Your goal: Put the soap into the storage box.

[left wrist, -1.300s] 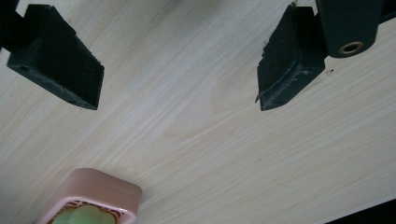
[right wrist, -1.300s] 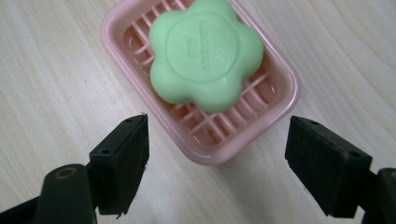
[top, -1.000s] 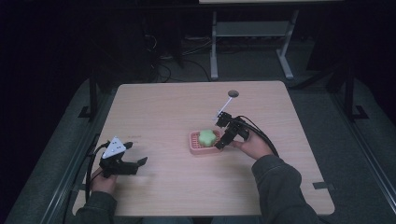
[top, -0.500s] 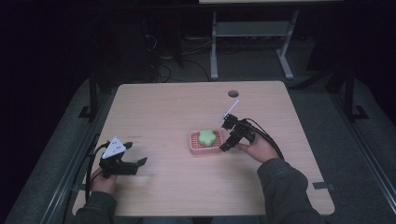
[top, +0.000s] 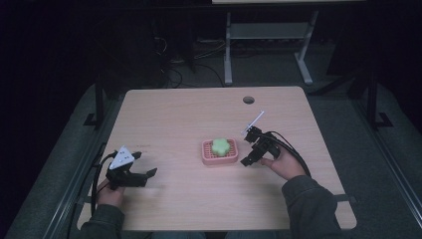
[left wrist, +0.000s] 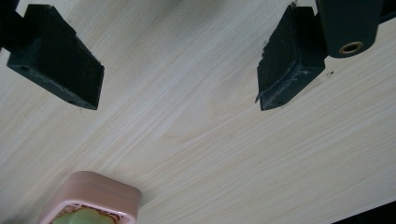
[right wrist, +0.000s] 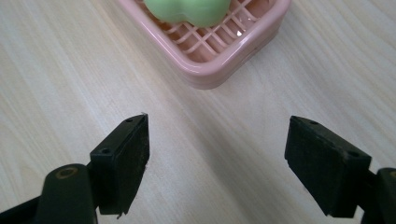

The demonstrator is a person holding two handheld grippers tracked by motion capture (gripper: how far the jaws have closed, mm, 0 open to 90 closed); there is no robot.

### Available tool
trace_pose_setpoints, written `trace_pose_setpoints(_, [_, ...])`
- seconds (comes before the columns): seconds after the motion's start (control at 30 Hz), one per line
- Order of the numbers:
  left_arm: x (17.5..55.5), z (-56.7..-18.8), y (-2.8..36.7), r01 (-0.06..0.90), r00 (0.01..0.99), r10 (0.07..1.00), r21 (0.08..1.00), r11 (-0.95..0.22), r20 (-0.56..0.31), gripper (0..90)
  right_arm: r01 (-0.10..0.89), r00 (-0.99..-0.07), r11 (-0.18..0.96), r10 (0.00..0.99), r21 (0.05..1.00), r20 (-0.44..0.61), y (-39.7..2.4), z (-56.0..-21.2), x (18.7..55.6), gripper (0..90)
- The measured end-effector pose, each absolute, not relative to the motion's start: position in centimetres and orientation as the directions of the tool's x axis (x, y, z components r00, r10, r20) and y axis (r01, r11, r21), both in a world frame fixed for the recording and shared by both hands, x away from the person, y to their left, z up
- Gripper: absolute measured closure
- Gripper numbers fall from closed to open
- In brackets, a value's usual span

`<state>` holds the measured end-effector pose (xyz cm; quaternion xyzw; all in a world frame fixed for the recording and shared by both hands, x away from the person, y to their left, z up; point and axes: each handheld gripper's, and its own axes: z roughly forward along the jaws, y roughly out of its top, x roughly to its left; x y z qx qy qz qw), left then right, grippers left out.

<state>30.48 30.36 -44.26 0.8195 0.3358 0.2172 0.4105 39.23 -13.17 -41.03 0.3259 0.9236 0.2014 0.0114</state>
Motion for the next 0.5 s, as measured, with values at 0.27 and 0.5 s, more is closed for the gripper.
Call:
trace_pose_setpoints(0.27, [30.5, -44.3, 30.3, 0.374, 0.68, 0.729, 0.817, -0.439, 0.08, 14.4, 0.61, -0.778, 0.693, 0.616, 0.384, 0.123, -14.2, -41.2, 38.2, 21.6])
trace_pose_setpoints(0.5, [30.5, -44.3, 30.3, 0.376, 0.68, 0.729, 0.816, -0.439, 0.079, 14.4, 0.618, -0.77, 0.683, 0.625, 0.39, 0.127, -15.2, -41.6, 37.5, 21.8])
